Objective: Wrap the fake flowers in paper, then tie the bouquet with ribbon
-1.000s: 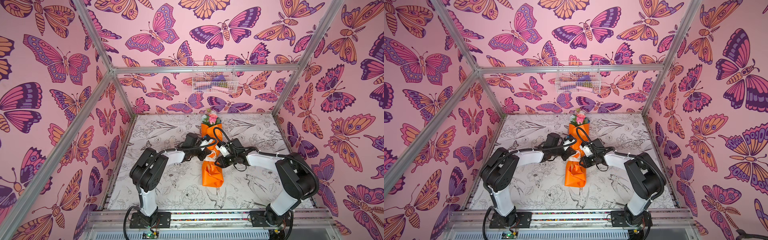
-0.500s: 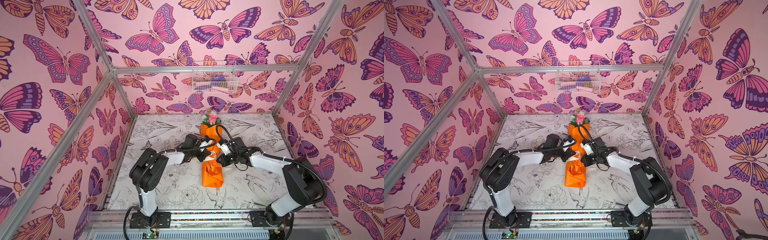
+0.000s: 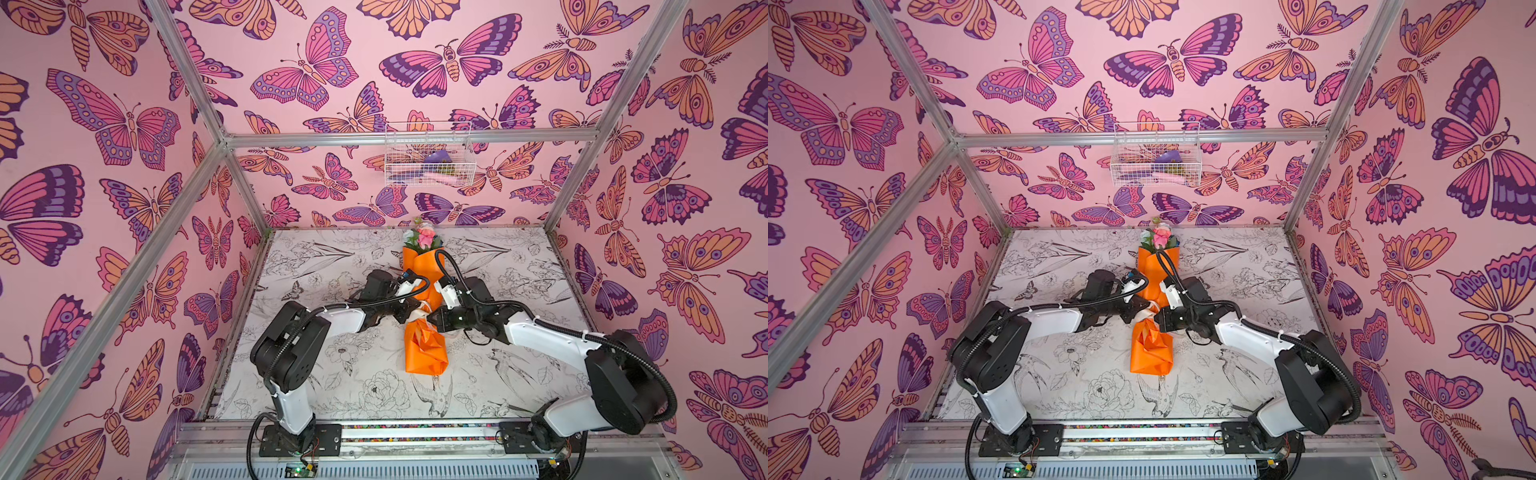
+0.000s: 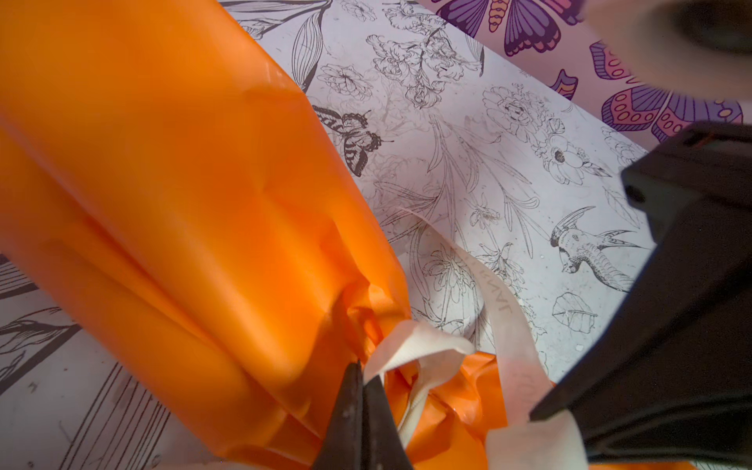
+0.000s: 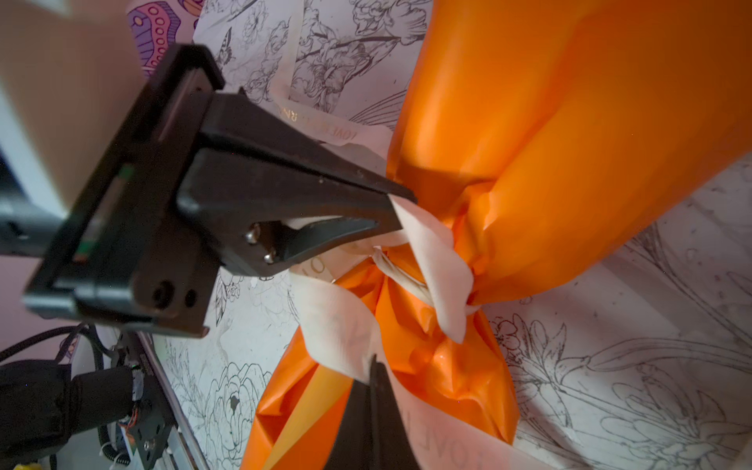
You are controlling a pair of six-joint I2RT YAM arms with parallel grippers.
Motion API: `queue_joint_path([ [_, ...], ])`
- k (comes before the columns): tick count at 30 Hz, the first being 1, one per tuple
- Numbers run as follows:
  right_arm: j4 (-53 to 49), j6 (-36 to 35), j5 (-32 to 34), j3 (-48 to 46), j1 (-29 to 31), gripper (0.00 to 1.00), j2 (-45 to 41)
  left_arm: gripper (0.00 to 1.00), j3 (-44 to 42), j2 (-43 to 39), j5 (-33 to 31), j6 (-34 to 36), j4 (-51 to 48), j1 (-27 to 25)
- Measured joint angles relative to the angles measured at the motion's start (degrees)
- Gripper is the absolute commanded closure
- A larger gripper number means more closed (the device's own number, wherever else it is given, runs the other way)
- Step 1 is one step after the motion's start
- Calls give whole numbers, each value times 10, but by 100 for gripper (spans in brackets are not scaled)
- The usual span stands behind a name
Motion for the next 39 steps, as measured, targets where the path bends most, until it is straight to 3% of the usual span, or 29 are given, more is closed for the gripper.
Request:
queue_joint_path([
  [11,31,70,42,22,4,100,72,100,-2,-5,-8,-3,0,-7],
  [20,73,114,87,23,17,100,82,100,-5,-27,-7,-3,-1,-13],
  [39,229,136,190,-5,31,100,127,100,-9,-30,19,-10,-3,-21],
])
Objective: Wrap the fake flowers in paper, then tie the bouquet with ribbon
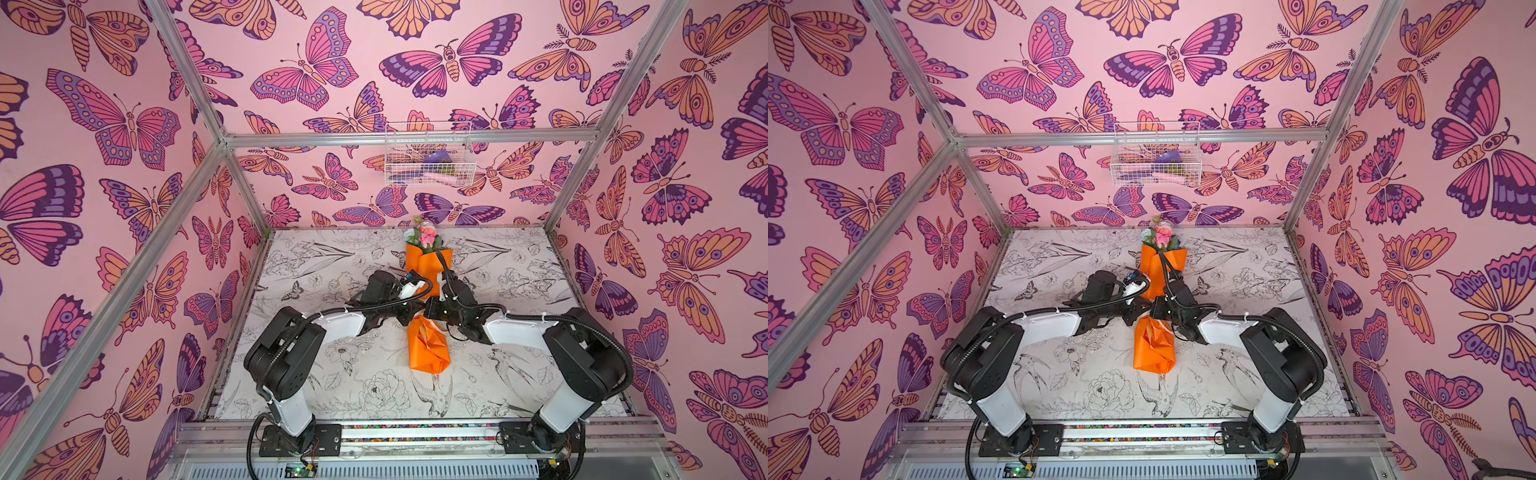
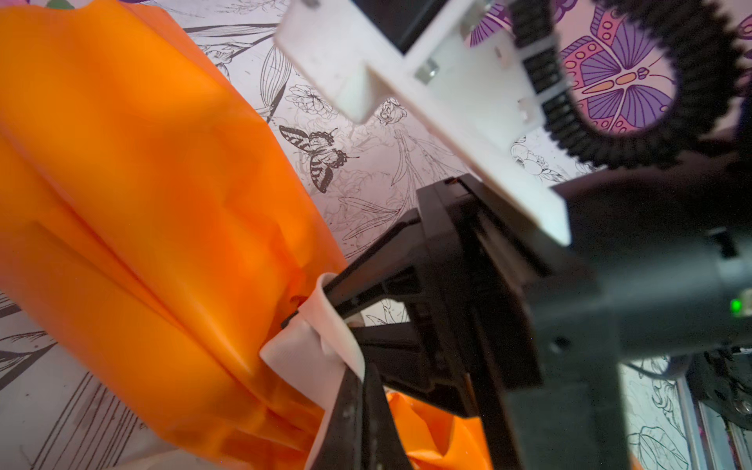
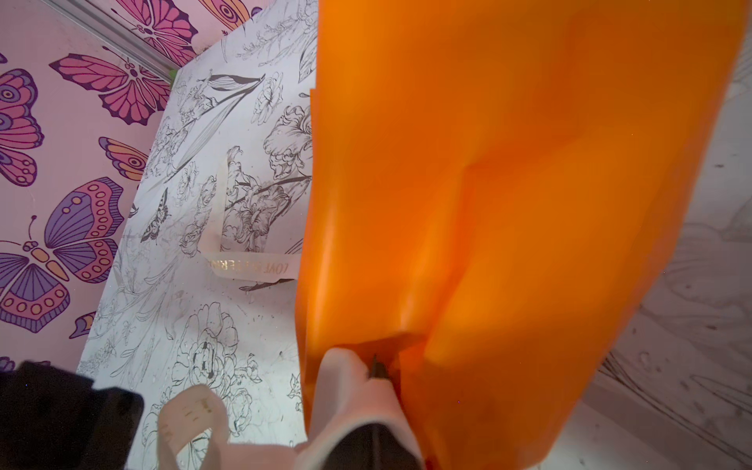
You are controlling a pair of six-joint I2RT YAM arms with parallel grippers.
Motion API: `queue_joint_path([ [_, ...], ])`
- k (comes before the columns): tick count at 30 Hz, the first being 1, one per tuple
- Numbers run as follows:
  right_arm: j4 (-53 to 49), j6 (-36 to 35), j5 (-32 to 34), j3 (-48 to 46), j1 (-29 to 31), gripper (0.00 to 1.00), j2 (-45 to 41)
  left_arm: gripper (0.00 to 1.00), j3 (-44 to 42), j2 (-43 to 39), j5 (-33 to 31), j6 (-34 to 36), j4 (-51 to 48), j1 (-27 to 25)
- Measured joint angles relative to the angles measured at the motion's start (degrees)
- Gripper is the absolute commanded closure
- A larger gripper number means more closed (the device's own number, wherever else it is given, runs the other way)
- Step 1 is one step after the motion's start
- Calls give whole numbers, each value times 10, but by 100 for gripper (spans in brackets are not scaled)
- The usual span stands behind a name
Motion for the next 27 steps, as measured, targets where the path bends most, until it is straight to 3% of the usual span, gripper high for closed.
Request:
queue_joint_path([
  [11,19,0,2,-3,7,99,14,100,-22,3,10,-26,3,-3],
  [27,-28,-3,2,-14,9,84,-17,100,-23,44,-7,-48,5,-8],
])
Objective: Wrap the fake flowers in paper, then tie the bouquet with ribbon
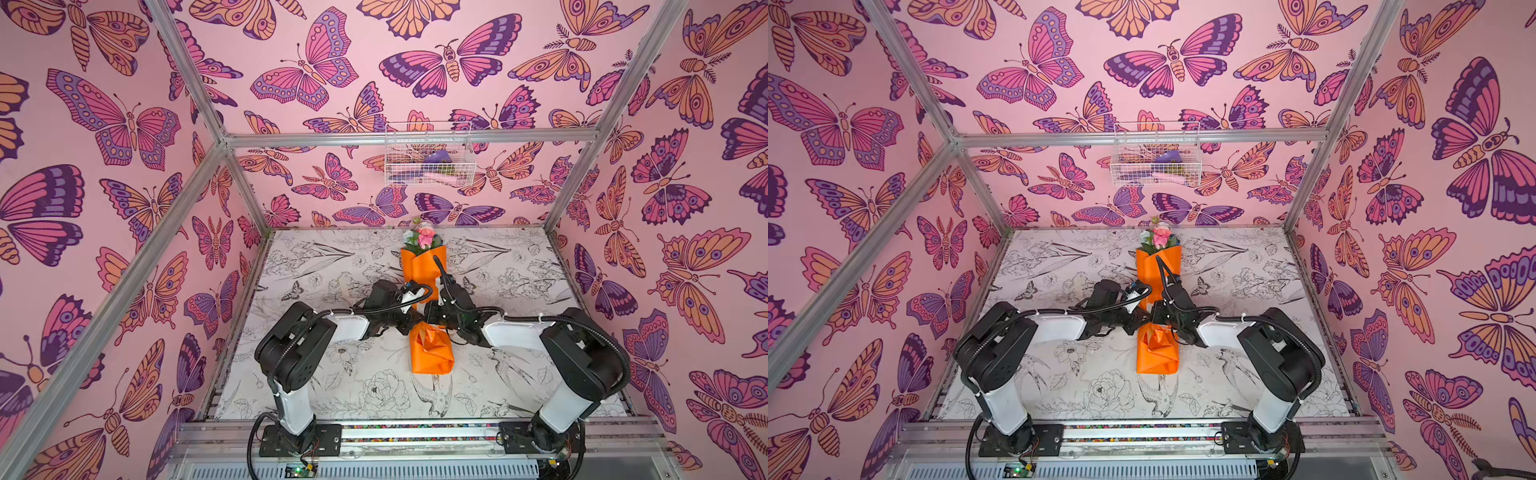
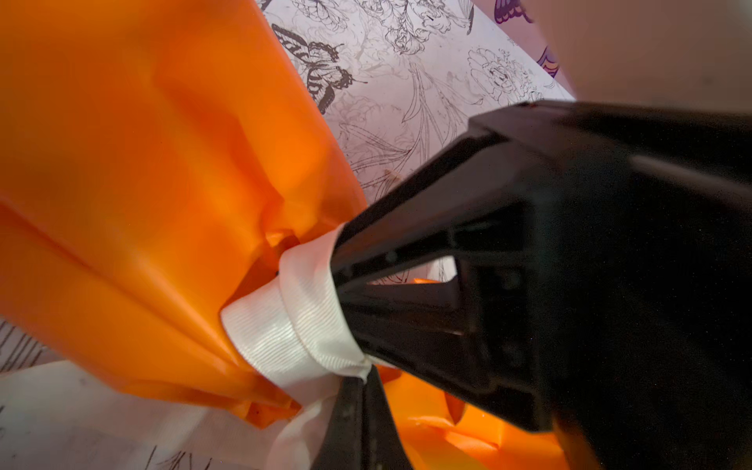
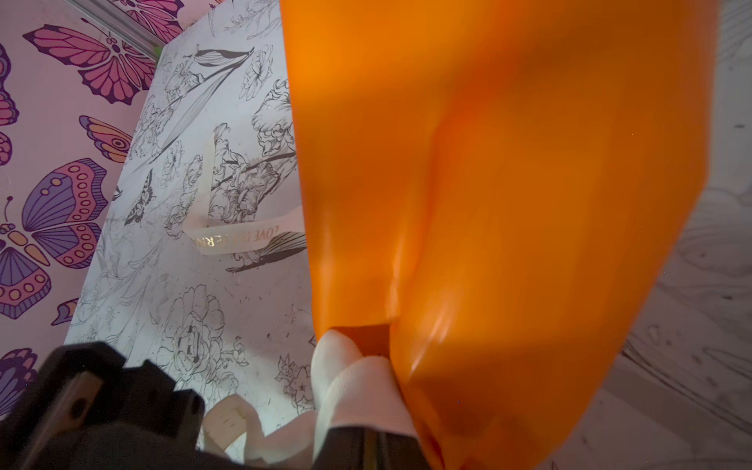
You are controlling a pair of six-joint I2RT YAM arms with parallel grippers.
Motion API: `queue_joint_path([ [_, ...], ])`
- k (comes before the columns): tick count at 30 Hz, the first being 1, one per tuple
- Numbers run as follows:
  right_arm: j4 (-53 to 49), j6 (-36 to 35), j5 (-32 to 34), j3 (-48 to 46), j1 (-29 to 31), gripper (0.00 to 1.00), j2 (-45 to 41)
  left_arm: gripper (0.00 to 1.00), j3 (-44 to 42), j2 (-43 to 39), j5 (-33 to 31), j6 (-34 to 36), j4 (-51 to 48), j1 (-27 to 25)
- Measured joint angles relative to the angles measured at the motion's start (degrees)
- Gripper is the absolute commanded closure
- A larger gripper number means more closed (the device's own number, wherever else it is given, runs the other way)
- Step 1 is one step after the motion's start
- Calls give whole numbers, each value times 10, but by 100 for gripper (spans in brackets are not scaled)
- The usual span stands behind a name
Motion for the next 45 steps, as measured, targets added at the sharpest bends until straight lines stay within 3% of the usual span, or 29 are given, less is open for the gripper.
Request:
queue_joint_path([
  [15,-116,-6,6,-15,0,83,-121,100,-6,4,-1,-3,11,0],
  [31,-151,-5,-33,52,0,87,-109,100,-17,4,26,16,28,-4],
  [45,-198,3,-55,87,0,86,-38,100,-17,8,30,23,30,-4],
])
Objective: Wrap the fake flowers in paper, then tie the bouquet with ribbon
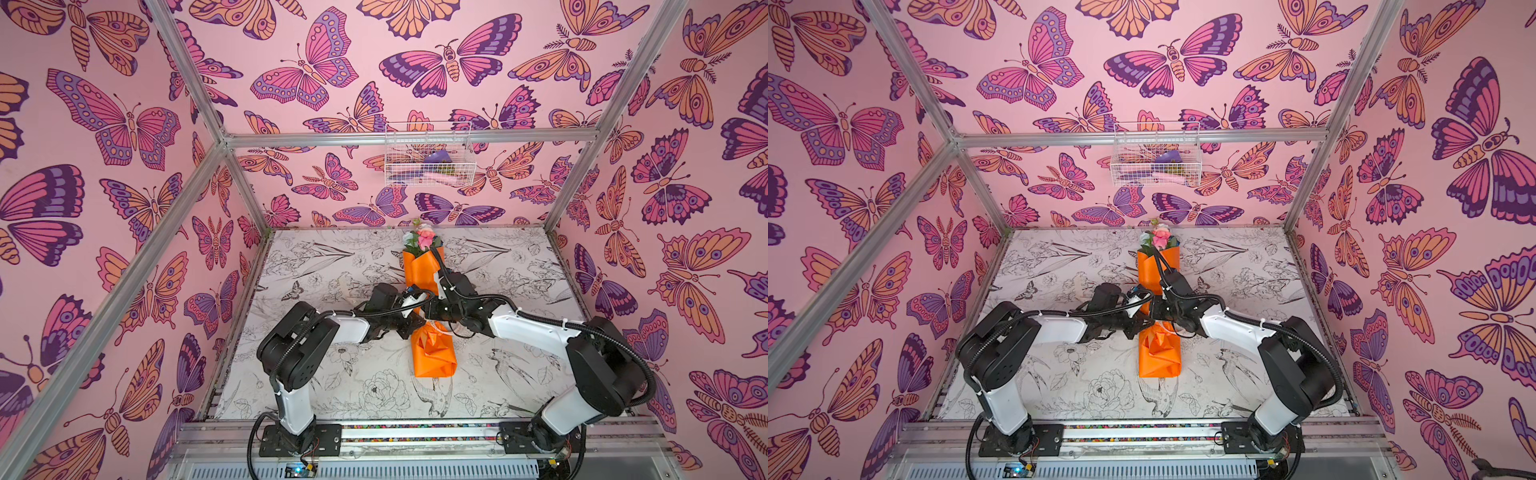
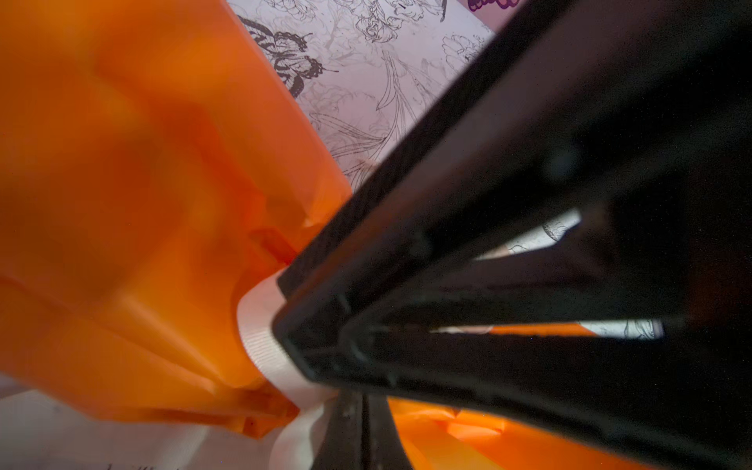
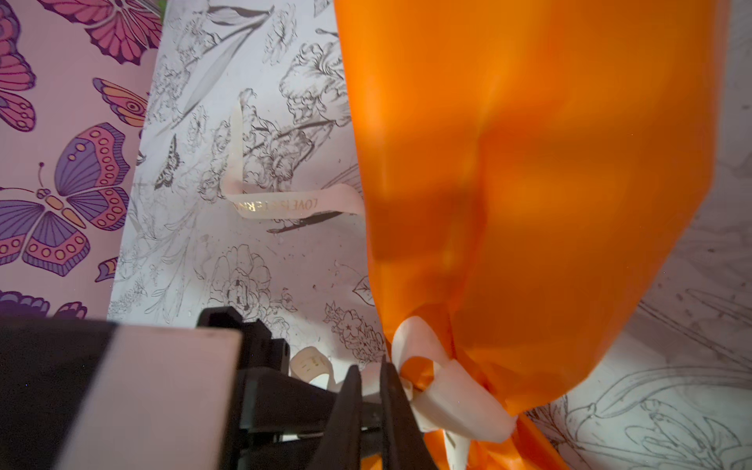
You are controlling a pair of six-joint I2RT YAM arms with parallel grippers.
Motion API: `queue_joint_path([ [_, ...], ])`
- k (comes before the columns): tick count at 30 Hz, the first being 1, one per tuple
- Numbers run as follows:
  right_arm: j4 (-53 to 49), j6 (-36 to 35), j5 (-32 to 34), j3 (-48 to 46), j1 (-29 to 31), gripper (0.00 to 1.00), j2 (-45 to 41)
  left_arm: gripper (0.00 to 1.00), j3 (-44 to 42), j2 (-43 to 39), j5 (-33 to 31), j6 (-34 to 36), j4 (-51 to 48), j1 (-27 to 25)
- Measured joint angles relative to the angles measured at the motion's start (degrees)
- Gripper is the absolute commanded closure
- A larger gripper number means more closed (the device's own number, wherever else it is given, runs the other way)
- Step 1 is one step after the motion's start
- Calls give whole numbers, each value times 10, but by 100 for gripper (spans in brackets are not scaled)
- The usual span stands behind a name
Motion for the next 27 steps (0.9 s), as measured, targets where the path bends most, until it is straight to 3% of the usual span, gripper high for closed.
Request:
queue_joint_path([
  [27,-11,0,7,2,0,83,3,100,0,0,0,4,0,0],
])
